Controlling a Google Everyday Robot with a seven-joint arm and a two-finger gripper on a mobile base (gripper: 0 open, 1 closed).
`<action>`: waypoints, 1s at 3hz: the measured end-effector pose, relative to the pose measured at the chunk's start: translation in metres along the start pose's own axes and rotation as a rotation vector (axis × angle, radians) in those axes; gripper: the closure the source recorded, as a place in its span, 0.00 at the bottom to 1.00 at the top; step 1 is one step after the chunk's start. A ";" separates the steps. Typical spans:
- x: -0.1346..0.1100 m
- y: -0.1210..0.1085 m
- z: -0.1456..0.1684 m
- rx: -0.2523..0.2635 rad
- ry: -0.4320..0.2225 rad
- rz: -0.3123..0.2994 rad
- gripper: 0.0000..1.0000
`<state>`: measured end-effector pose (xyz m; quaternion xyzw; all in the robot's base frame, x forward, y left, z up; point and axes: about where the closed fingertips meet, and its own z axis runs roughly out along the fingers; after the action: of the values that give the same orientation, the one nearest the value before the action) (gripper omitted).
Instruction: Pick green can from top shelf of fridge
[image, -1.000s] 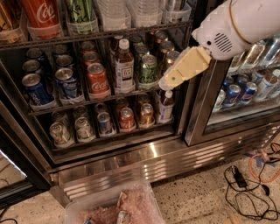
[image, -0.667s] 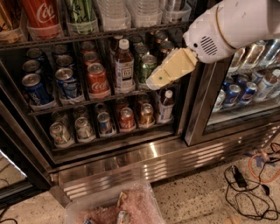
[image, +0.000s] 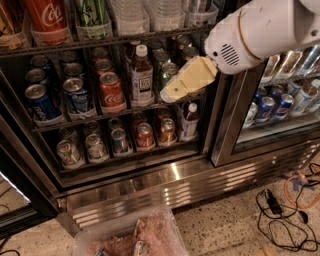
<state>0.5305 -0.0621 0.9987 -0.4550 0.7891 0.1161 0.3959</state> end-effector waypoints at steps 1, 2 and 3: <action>-0.011 0.006 0.014 0.011 -0.050 0.023 0.00; -0.026 0.014 0.019 0.017 -0.117 0.049 0.00; -0.042 0.024 0.027 0.018 -0.178 0.079 0.00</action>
Offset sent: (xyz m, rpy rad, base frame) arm 0.0105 0.0496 0.0077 0.2020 -0.0718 -0.0423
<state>0.5367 -0.0079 1.0075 -0.4077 0.7693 0.1645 0.4636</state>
